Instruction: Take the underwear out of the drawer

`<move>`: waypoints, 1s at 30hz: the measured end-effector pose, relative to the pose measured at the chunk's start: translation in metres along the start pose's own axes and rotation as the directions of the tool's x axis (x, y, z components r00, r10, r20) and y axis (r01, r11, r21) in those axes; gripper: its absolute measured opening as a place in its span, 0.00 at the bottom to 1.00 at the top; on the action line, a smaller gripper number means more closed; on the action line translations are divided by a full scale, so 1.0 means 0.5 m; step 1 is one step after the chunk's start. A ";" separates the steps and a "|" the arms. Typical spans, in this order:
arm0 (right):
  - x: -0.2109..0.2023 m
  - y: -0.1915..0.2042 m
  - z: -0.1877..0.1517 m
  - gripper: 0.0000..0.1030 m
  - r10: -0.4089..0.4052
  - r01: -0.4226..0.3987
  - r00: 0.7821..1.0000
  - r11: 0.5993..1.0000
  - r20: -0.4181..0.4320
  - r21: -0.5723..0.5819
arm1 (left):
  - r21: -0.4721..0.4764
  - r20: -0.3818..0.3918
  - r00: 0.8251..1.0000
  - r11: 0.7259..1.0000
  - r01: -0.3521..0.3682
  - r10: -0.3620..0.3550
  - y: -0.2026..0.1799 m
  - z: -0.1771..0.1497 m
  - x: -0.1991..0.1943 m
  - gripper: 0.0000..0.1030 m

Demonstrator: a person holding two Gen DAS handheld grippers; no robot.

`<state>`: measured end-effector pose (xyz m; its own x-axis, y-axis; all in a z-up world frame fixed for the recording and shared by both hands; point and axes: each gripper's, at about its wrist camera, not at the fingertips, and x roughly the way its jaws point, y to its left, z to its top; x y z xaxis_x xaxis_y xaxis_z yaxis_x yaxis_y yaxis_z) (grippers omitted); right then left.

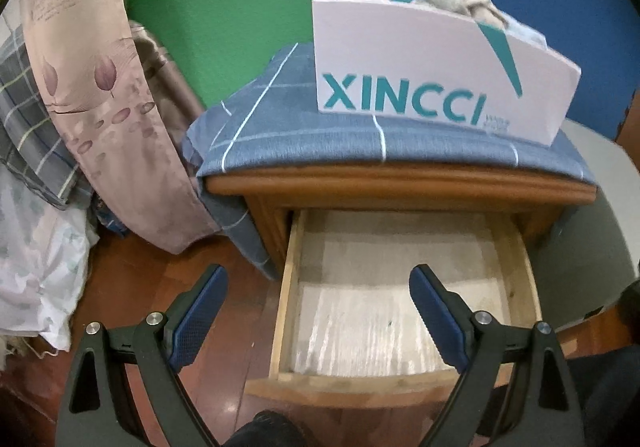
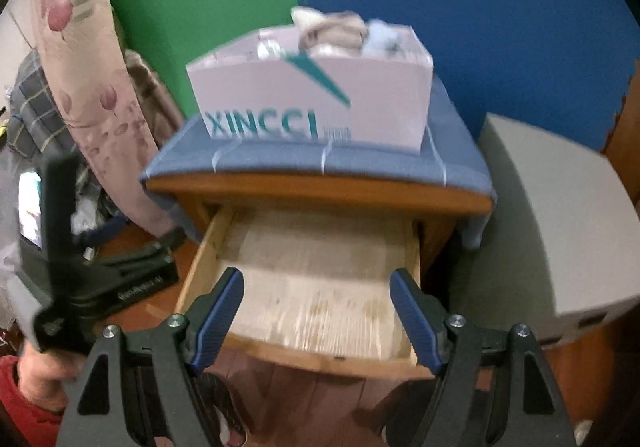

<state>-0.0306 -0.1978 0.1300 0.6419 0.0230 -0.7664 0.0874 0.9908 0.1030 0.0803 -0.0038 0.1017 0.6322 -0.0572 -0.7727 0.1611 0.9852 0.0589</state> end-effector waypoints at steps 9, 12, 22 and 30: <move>0.050 0.011 -0.062 0.75 -0.036 0.036 0.998 0.999 -0.047 0.001 | -0.041 -0.060 0.998 0.999 0.017 -0.020 0.004 -0.069 -0.010 0.88; 0.060 0.016 -0.072 0.75 -0.046 0.046 0.997 0.999 -0.054 -0.007 | -0.039 -0.069 0.998 0.999 0.011 -0.013 0.000 -0.073 -0.007 0.88; 0.074 0.013 -0.078 0.75 -0.051 0.051 0.997 0.999 -0.063 0.002 | -0.019 -0.092 0.996 1.000 0.003 -0.005 -0.012 -0.077 0.013 0.88; 0.081 0.016 -0.083 0.75 -0.052 0.052 0.996 0.999 -0.075 0.002 | -0.012 -0.090 0.996 1.000 0.005 -0.006 -0.015 -0.079 0.013 0.88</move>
<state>-0.0356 -0.1836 0.0736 0.5777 -0.0188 -0.8160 0.1223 0.9904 0.0637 0.0530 -0.0052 0.0712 0.5603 -0.0487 -0.8268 0.1555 0.9867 0.0473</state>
